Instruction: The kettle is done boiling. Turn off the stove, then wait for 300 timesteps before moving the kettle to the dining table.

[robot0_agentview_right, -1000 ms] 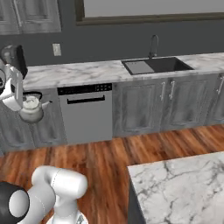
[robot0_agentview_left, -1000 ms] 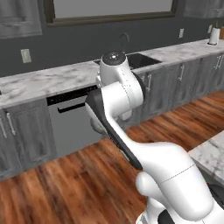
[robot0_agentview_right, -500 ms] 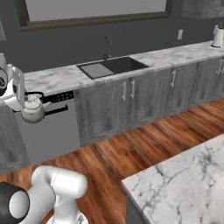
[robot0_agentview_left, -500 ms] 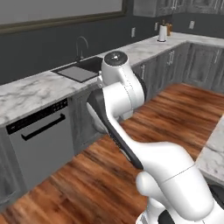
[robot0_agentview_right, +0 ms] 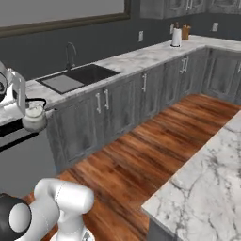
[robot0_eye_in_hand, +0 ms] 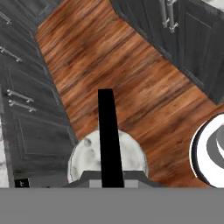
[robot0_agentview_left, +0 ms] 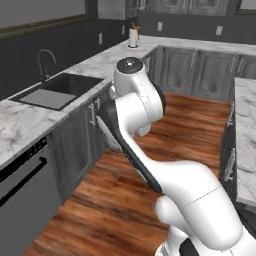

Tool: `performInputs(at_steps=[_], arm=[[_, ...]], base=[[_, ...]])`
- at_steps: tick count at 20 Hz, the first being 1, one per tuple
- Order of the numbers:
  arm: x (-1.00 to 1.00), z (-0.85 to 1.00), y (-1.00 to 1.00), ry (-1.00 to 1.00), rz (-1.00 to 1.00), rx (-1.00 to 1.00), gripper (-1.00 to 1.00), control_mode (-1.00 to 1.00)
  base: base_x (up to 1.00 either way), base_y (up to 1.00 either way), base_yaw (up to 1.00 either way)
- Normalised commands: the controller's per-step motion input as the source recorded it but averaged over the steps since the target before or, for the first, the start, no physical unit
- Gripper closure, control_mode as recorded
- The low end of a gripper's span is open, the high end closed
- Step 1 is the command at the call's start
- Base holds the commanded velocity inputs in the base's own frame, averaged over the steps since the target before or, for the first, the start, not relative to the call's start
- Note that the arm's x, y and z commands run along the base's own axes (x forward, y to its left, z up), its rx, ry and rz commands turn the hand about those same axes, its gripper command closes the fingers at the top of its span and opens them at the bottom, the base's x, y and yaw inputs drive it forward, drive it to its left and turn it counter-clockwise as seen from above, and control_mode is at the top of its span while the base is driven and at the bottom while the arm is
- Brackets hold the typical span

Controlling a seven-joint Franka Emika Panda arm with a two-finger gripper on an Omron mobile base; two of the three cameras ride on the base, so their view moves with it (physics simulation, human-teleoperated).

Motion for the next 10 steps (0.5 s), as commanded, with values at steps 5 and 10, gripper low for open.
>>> performInputs(at_steps=[5, 10], arm=[[0.00, 0.00, 0.00, 0.00, 0.00, 0.00, 1.00, 1.00], [0.00, 0.00, 0.00, 0.00, 0.00, 0.00, 1.00, 1.00]], base=[[0.05, 0.15, -0.64], [0.01, 0.13, -0.67]])
